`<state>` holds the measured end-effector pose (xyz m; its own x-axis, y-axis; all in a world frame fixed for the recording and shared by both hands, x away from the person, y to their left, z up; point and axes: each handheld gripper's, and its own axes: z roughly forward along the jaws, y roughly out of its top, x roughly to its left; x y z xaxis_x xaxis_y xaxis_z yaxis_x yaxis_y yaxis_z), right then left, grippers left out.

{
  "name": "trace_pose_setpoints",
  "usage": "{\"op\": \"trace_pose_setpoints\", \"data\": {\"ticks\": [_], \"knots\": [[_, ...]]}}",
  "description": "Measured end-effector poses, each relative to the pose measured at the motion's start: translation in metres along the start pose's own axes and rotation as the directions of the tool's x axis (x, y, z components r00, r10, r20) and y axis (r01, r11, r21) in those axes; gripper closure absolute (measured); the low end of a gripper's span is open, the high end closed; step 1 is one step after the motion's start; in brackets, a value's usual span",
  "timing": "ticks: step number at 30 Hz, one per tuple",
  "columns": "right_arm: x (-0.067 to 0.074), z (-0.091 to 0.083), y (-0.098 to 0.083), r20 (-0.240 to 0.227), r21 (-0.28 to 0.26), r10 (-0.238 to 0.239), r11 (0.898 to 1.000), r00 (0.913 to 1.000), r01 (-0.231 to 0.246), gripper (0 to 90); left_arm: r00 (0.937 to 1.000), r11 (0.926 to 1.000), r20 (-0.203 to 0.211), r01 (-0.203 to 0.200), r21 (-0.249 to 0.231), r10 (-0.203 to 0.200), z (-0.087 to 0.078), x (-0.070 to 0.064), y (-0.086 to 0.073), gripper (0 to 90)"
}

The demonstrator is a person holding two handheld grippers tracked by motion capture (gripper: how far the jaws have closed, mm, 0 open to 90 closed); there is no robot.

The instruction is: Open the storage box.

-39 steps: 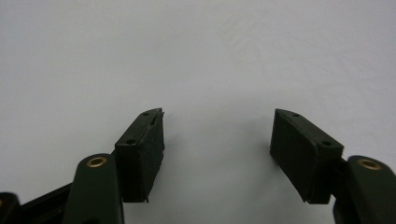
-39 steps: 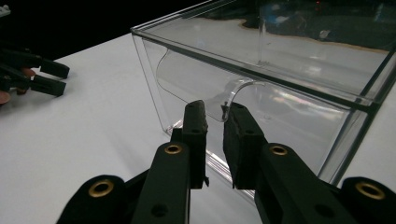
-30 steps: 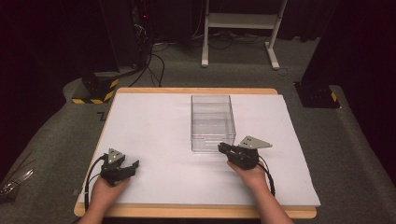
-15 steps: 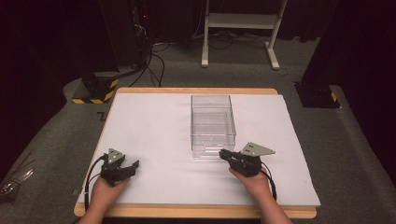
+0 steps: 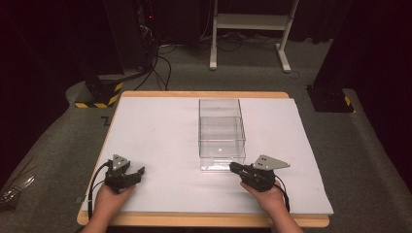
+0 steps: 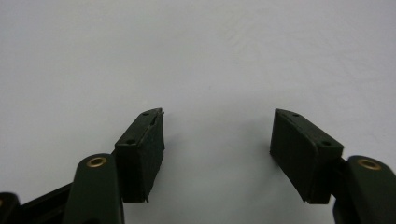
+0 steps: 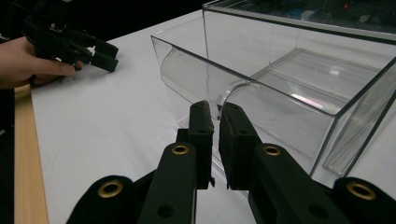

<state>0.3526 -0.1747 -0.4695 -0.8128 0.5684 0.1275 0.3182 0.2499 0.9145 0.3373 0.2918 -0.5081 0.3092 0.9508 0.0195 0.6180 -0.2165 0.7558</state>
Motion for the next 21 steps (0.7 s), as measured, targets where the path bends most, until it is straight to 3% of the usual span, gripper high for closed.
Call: {"op": "trace_pose_setpoints", "data": {"ticks": [21], "knots": [[0.013,-0.019,-0.012,-0.036,-0.008,0.008,1.0,0.9993,-0.008,83.4,1.0,1.0,-0.003,0.001,-0.001,-0.001,0.0,0.0,0.0,35.2]]}}
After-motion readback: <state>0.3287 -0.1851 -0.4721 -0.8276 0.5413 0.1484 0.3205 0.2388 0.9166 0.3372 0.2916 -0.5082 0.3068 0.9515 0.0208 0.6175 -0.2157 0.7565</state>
